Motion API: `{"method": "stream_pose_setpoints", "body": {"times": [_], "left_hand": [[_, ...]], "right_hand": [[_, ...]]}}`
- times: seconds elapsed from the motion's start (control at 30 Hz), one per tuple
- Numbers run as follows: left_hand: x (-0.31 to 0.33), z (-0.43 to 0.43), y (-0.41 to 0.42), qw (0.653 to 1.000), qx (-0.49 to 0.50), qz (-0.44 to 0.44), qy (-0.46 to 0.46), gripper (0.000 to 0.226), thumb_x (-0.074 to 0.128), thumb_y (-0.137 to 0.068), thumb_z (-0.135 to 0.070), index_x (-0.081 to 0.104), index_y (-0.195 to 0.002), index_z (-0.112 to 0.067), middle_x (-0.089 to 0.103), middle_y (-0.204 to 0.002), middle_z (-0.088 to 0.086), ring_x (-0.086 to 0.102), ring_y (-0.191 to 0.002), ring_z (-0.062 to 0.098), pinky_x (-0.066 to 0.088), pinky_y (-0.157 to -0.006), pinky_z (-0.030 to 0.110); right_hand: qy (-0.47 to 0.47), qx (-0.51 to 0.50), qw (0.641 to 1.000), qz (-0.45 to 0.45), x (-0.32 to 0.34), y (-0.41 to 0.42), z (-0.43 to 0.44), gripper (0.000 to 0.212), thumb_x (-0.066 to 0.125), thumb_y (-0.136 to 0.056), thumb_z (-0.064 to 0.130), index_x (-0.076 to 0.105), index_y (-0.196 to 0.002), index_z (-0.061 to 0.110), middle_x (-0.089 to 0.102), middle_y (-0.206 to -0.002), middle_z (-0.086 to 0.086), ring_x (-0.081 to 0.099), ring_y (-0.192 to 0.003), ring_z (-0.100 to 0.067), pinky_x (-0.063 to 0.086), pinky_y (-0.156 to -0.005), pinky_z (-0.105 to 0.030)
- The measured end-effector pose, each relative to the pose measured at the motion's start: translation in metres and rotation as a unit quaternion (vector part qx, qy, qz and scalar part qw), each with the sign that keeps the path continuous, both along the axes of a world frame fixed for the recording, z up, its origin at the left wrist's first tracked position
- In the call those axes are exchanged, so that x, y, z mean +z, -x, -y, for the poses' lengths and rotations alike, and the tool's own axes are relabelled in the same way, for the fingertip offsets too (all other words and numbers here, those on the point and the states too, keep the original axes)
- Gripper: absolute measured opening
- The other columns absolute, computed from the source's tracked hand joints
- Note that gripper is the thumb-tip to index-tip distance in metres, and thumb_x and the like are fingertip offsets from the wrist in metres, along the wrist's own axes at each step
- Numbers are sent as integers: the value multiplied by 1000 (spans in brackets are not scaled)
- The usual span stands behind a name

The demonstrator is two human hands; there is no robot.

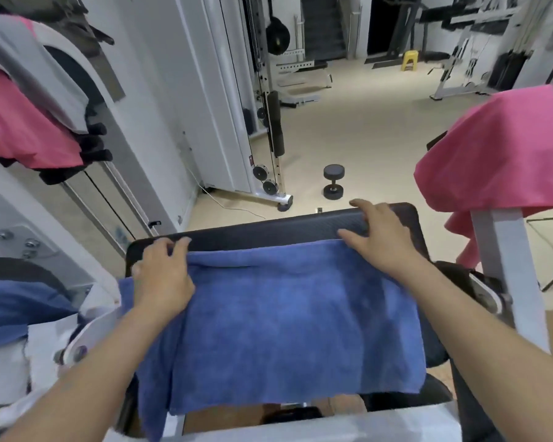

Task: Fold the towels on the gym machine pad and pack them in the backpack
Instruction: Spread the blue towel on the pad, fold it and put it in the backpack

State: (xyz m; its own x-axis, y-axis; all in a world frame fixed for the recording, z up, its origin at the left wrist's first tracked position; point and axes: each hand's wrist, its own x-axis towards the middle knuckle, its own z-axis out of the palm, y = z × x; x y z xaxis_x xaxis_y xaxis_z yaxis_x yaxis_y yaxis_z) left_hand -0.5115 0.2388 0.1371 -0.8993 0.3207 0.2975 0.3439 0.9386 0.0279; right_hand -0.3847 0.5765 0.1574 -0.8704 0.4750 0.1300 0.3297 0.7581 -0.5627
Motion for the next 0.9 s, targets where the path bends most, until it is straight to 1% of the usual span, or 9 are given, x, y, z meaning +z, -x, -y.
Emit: {"method": "stream_pose_setpoints", "body": {"times": [0.07,0.13,0.23,0.33,0.43,0.53,0.6,0.7,0.9], "left_hand": [[-28,-36,-31,993,-118,-3,29,68,68,-59,4,63,-123,-17,55,-126,16,58,-101,38,49,-73,46],[-50,-70,-55,978,-206,31,23,60,73,-62,2,67,-118,-19,56,-131,14,61,-107,34,56,-68,42],[-64,-124,-67,968,-243,58,-9,51,76,-67,-1,67,-115,-18,59,-129,12,62,-109,30,57,-59,41],[-61,-176,-68,959,-276,49,-35,39,70,-80,-10,62,-118,-19,58,-126,4,62,-101,26,52,-49,39],[-60,-211,-62,970,-227,63,-66,25,58,-91,-26,57,-115,-24,48,-111,-5,53,-85,18,42,-48,31],[-58,-227,-57,978,-177,80,-76,25,56,-93,-36,55,-118,-30,45,-105,-7,51,-78,15,40,-51,29],[-55,-231,-53,975,-164,106,-107,25,60,-92,-34,59,-117,-32,49,-95,-9,52,-77,15,45,-57,33],[-55,-234,-53,971,-157,117,-139,7,64,-90,-26,68,-93,-31,50,-75,-10,51,-71,11,46,-62,34],[-40,-252,-37,925,-125,203,-298,14,65,-88,-19,64,-76,-27,60,-62,-3,59,-52,9,46,-57,21]], "right_hand": [[-30,-15,999,7,-22,-10,-1,66,62,-87,40,33,-146,31,40,-136,-1,35,-127,-23,33,-100,-48],[-10,-63,998,-11,-44,-35,-5,63,60,-89,32,34,-146,26,40,-137,-3,33,-127,-24,34,-98,-47],[18,-139,990,-1,-77,-75,-8,60,61,-88,27,39,-143,16,44,-135,-10,38,-121,-31,40,-92,-47],[60,-155,985,35,-99,-93,-10,66,61,-90,33,32,-146,14,44,-133,-12,44,-116,-31,43,-89,-40],[123,-175,976,34,-109,-89,-16,65,58,-92,37,28,-147,18,45,-127,-8,54,-104,-25,46,-77,-33],[163,-214,963,9,-112,-79,-23,49,60,-92,32,41,-135,20,59,-109,-3,59,-93,-23,47,-70,-35],[152,-234,960,5,-111,-74,-27,27,58,-92,32,50,-116,22,62,-95,2,59,-84,-20,46,-65,-34],[125,-244,962,-11,-108,-67,-31,8,54,-93,30,54,-93,23,60,-86,4,58,-75,-20,46,-62,-36],[91,-240,961,-106,-96,-44,-50,6,51,-95,22,54,-95,17,63,-75,-1,58,-72,-30,45,-64,-42]]}}
